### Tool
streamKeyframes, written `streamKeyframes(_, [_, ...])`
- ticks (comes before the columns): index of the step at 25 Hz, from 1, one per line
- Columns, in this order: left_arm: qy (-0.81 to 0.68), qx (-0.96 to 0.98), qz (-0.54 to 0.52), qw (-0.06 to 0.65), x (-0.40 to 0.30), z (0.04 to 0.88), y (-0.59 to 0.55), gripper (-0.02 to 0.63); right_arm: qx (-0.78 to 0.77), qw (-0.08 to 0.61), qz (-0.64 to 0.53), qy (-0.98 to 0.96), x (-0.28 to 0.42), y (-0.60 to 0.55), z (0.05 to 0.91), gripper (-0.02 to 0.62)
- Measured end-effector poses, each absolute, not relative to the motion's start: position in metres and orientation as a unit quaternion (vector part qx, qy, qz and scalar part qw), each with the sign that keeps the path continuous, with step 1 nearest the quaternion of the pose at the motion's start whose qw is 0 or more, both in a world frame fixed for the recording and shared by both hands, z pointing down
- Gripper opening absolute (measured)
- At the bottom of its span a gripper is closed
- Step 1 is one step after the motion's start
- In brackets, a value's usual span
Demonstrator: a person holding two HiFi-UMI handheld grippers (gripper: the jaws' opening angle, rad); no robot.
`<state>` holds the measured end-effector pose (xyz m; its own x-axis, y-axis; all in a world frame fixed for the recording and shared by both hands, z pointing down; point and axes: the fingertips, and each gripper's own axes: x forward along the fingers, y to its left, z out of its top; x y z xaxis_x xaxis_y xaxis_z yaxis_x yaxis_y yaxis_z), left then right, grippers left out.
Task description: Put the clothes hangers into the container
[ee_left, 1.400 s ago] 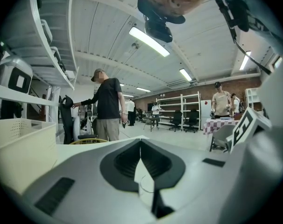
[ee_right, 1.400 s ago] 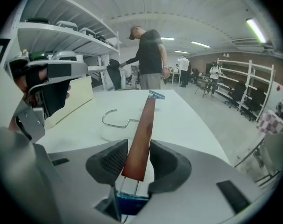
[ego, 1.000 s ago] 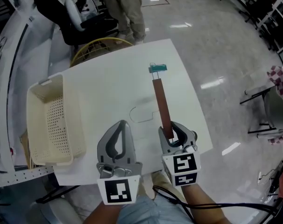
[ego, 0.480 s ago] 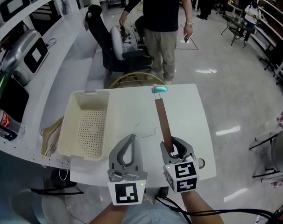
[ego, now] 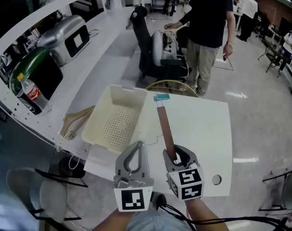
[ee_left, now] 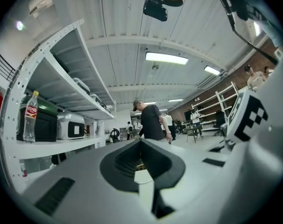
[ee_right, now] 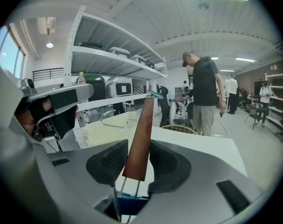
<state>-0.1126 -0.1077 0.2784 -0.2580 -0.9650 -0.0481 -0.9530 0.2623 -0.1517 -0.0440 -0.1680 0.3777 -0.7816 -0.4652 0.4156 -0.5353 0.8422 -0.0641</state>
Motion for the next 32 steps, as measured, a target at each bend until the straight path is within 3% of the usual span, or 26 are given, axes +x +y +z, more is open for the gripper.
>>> streamKeyframes(20, [0.846, -0.525, -0.044, 0.079, -0.162, 0.271, -0.064, 0.014, 0.153, 0.196, 0.062, -0.967, -0.119, -0.13, 0.366, 0.15])
streamKeyframes(32, [0.816, -0.569, -0.028, 0.097, -0.28, 0.256, -0.106, 0.014, 0.195, 0.179, 0.076, -0.961, -0.234, -0.16, 0.353, 0.149])
